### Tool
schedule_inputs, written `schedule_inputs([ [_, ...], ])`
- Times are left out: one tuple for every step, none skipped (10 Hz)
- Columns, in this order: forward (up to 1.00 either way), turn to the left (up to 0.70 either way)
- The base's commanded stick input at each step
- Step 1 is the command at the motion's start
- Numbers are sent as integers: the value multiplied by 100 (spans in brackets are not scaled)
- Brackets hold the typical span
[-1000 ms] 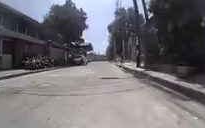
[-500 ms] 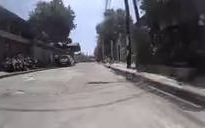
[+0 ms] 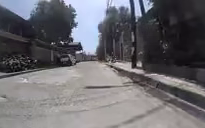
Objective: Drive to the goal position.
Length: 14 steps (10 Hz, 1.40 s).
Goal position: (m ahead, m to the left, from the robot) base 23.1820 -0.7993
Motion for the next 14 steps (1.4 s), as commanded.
schedule_inputs([
  [100, 2],
  [100, 2],
  [100, 2],
  [100, 2],
  [100, 2],
  [100, 2],
  [100, 2],
  [100, 2],
  [100, 2],
  [100, 2],
  [100, 2],
  [100, 2],
  [100, -38],
  [100, -38],
])
